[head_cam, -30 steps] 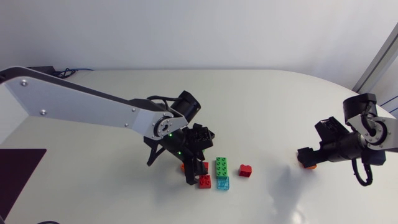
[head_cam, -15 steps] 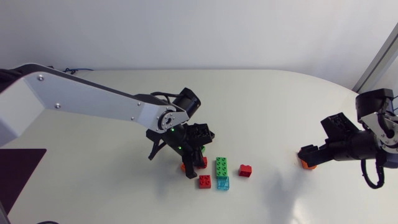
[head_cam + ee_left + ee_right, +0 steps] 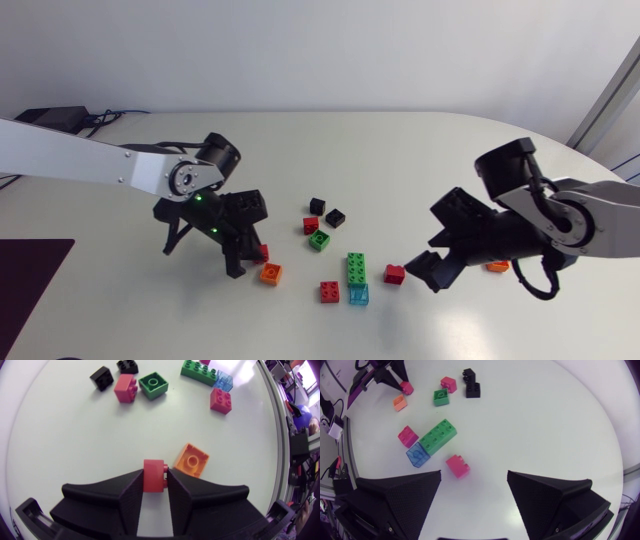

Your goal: Sort duplo bricks by size, large to the right and small to the left

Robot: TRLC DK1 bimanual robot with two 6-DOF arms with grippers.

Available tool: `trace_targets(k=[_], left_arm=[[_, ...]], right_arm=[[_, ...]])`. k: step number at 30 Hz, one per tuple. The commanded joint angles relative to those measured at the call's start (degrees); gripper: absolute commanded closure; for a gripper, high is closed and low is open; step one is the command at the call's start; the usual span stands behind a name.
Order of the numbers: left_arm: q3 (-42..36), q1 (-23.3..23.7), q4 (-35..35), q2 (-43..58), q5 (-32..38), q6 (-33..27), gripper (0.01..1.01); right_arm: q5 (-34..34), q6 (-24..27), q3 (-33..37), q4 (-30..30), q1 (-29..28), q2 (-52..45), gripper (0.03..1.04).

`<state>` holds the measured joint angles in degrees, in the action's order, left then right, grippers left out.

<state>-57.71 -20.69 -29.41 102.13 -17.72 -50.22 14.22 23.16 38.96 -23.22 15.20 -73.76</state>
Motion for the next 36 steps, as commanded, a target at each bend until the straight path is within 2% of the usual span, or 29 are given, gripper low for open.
trace_targets(k=[1,3,4,6,7,9,12,14,18,21,24,28,31,36], left_arm=[[1.8,2.6,-0.6,-1.4,0.1,-3.1,1.002],[1.6,3.9,-0.6,-2.3,0.0,-3.1,0.979],[1.2,4.2,-0.5,-2.7,0.0,-2.7,0.867],[1.3,4.0,-0.6,-4.7,0.0,-1.6,0.439],[1.9,3.3,-0.6,-5.8,-0.2,-1.3,0.262],[3.0,1.0,-0.6,-7.5,-0.3,-0.2,0.164],[4.3,-2.7,-0.6,-9.8,-1.5,1.9,0.139],[4.5,-4.9,-0.6,-11.1,-2.2,3.5,0.139],[4.5,-8.7,-0.3,-11.3,-3.9,5.3,0.141],[5.0,-10.1,0.9,-10.5,-4.0,6.0,0.143],[5.3,-9.4,0.9,-10.7,-4.0,5.7,0.143],[7.0,-5.2,0.9,-13.6,-4.1,4.5,0.144],[8.9,-0.3,0.8,-17.8,-5.0,2.8,0.144],[11.2,9.1,-1.1,-22.8,-7.4,-0.8,0.143]], right_arm=[[0.1,-1.2,1.9,-0.5,2.5,-3.4,0.11],[-0.2,-1.0,2.3,-0.4,3.7,-5.3,0.11],[-0.5,-0.9,2.3,-0.2,4.1,-6.5,0.11],[-0.6,-0.4,2.3,0.0,4.5,-8.5,0.11],[-0.8,-0.1,2.1,0.1,4.6,-9.3,0.11],[-1.1,0.0,1.5,1.0,4.7,-10.3,0.12],[-1.5,0.3,1.1,2.1,4.8,-11.4,0.18],[-1.5,0.4,1.3,2.7,4.8,-12.6,0.28],[-2.8,0.4,1.4,4.6,6.5,-15.1,0.4],[-3.4,0.4,1.5,6.6,7.7,-16.9,0.65],[-3.4,0.5,1.6,7.4,8.7,-18.0,0.92],[-3.9,0.4,2.3,6.9,9.8,-15.6,0.94],[-3.9,-0.4,5.0,3.7,11.9,-12.1,0.94],[-5.0,-3.1,12.2,0.2,19.4,-14.9,0.94]])
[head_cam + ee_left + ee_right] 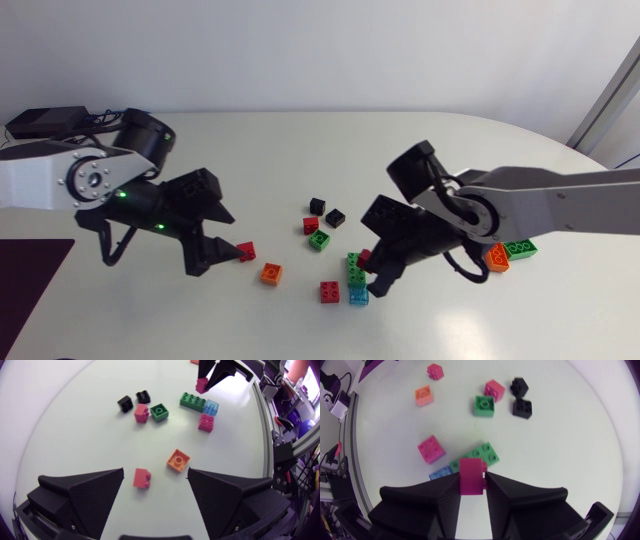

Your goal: Sort duplo bricks by size, large to the right and small to the left

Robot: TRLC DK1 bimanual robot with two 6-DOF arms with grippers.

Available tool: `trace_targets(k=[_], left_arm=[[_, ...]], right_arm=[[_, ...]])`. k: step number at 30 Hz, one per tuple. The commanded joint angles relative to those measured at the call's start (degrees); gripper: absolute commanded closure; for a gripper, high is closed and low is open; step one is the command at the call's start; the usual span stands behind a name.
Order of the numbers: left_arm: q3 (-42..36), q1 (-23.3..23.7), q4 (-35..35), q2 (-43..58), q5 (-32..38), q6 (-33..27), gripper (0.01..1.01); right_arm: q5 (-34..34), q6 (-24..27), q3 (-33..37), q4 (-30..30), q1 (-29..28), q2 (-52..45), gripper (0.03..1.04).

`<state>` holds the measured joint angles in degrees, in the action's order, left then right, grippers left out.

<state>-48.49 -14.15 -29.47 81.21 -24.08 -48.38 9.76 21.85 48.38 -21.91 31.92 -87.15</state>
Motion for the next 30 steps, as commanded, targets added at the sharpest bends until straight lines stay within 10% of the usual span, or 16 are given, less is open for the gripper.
trace_targets(k=[1,14,18,24,30], left_arm=[[2.6,4.1,-1.3,-2.5,-1.5,-3.2,0.143],[7.3,13.4,-5.8,-10.5,-5.4,-7.6,0.141],[7.4,13.1,-5.9,-10.6,-5.5,-7.6,0.141],[6.5,3.6,-3.1,-7.5,-5.6,-3.1,0.141],[2.5,-7.9,1.4,1.1,-5.1,2.7,0.141]], right_arm=[[-1.0,-2.3,4.3,-1.2,4.6,-3.0,0.94],[0.1,-5.0,26.6,-11.1,17.1,-24.4,0.91],[0.1,-5.0,28.7,-13.3,18.1,-27.5,0.5],[0.3,-4.7,26.1,-12.5,17.1,-25.3,0.16],[0.5,-4.9,17.9,-10.3,11.0,-11.9,0.11]])
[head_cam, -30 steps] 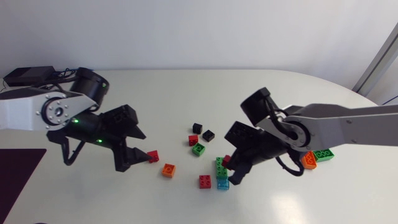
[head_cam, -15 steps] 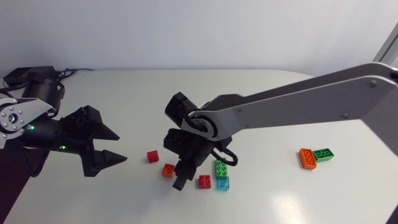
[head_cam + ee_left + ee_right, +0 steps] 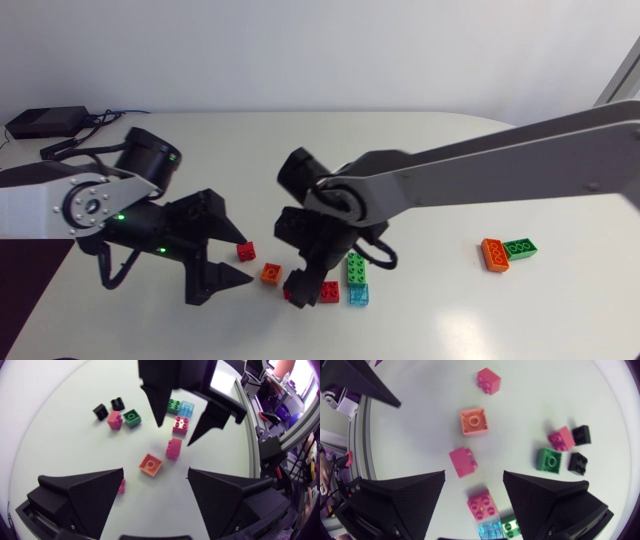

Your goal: Sort duplo bricks by size, large to the right and small to the left

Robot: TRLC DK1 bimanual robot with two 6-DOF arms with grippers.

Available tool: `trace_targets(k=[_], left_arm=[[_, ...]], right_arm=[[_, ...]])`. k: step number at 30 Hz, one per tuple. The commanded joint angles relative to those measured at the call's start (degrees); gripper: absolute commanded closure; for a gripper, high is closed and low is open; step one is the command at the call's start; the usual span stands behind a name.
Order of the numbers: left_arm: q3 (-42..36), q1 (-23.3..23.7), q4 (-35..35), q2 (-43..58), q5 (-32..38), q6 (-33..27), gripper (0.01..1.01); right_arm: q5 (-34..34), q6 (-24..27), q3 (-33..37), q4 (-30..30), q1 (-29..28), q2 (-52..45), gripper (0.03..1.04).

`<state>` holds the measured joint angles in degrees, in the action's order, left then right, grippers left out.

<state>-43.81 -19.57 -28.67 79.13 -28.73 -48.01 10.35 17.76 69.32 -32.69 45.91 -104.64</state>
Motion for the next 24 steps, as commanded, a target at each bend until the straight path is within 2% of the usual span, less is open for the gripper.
trace_targets(k=[1,8,12,16,18,20,24], left_arm=[[-3.0,-4.1,1.0,4.6,-0.3,2.7,0.143],[-8.3,-13.6,4.2,14.5,1.9,5.8,0.146],[-11.6,-16.6,5.8,19.4,2.8,7.3,0.166],[-13.1,-19.0,7.8,23.1,4.3,7.7,0.195],[-13.1,-20.2,9.7,24.2,5.2,8.1,0.254],[-13.4,-21.4,11.0,25.4,5.3,8.5,0.269],[-15.1,-22.0,11.4,27.0,5.2,8.9,0.413]], right_arm=[[0.5,-0.5,-4.8,0.5,-4.9,8.1,0.11],[2.6,2.5,-18.7,1.8,-17.0,23.3,0.11],[4.2,4.0,-26.0,3.5,-22.4,28.4,0.11],[4.7,5.4,-31.3,4.7,-25.1,31.6,0.11],[4.8,6.0,-33.2,4.7,-25.6,33.1,0.11],[4.9,6.3,-34.4,4.7,-26.2,34.5,0.11],[5.4,6.7,-35.5,4.2,-26.8,36.7,0.11]])
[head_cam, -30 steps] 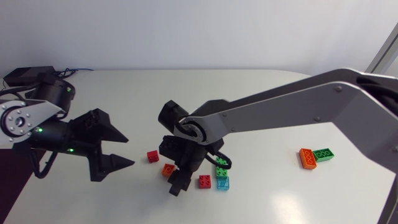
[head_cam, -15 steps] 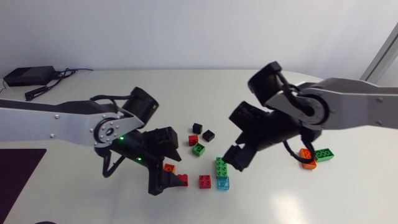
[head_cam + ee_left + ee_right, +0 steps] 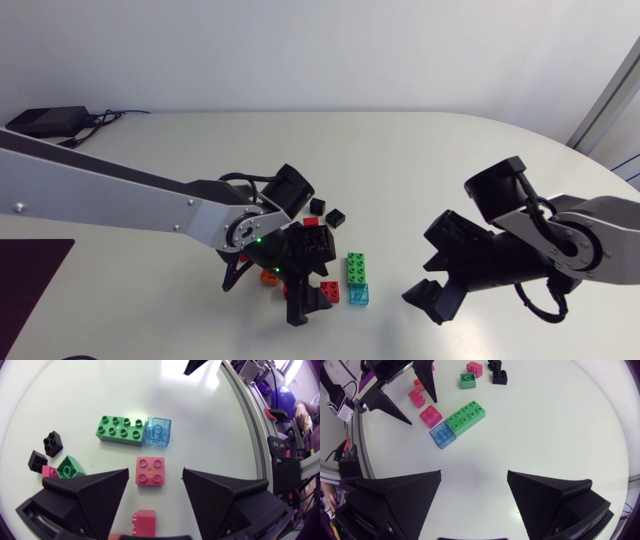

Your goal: Sort duplo bricks by size, large to the right and small to the left

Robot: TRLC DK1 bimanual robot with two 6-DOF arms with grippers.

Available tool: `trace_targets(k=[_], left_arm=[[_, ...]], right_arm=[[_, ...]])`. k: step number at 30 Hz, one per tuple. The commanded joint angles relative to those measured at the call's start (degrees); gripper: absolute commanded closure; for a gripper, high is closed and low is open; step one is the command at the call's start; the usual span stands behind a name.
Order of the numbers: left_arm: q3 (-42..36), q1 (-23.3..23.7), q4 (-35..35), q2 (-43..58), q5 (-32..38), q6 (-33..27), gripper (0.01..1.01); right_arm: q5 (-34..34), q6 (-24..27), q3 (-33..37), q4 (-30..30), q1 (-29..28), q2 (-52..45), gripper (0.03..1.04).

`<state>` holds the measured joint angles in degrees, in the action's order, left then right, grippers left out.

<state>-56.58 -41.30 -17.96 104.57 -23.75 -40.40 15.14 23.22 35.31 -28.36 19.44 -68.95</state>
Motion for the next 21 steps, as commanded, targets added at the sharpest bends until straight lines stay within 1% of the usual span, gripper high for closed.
trace_targets(k=[1,3,6,9,10,12,13,14,16,18,21], left_arm=[[-2.8,-0.4,0.6,2.0,0.1,1.3,0.461],[-3.5,-0.7,0.6,2.7,0.1,1.3,0.597],[-4.2,-0.9,0.6,4.5,0.1,1.4,0.725],[-4.8,-0.9,-0.2,4.8,0.0,1.3,0.748],[-5.1,-1.0,-0.8,5.0,0.0,1.3,0.816],[-5.8,-1.1,-2.6,5.6,0.1,0.9,0.833],[-5.7,-1.1,-2.6,5.5,0.1,0.8,0.82],[-5.6,-1.0,-2.9,5.5,0.1,0.7,0.78],[-5.5,-0.6,-4.1,4.9,0.2,0.2,0.67],[-4.9,-0.3,-4.3,4.2,0.3,0.1,0.525],[-3.8,0.4,-4.3,3.2,0.3,0.1,0.42]], right_arm=[[0.8,1.2,-1.6,-0.4,-0.4,1.5,0.11],[0.9,1.2,-1.7,-0.8,-0.4,2.2,0.11],[0.9,1.2,-1.5,-1.5,0.1,2.7,0.11],[1.0,1.0,-1.0,-2.1,0.2,3.0,0.11],[1.0,0.9,-0.9,-2.3,0.2,3.1,0.11],[1.0,0.9,-0.7,-2.4,0.3,3.0,0.11],[1.0,0.9,-0.7,-2.4,0.3,3.0,0.11],[1.0,0.9,-0.7,-2.4,0.4,3.0,0.11],[1.0,0.5,-0.5,-2.4,0.7,2.8,0.11],[1.0,0.2,-0.3,-2.3,1.3,2.6,0.11],[0.9,-0.9,-0.1,-2.0,2.7,2.3,0.11]])
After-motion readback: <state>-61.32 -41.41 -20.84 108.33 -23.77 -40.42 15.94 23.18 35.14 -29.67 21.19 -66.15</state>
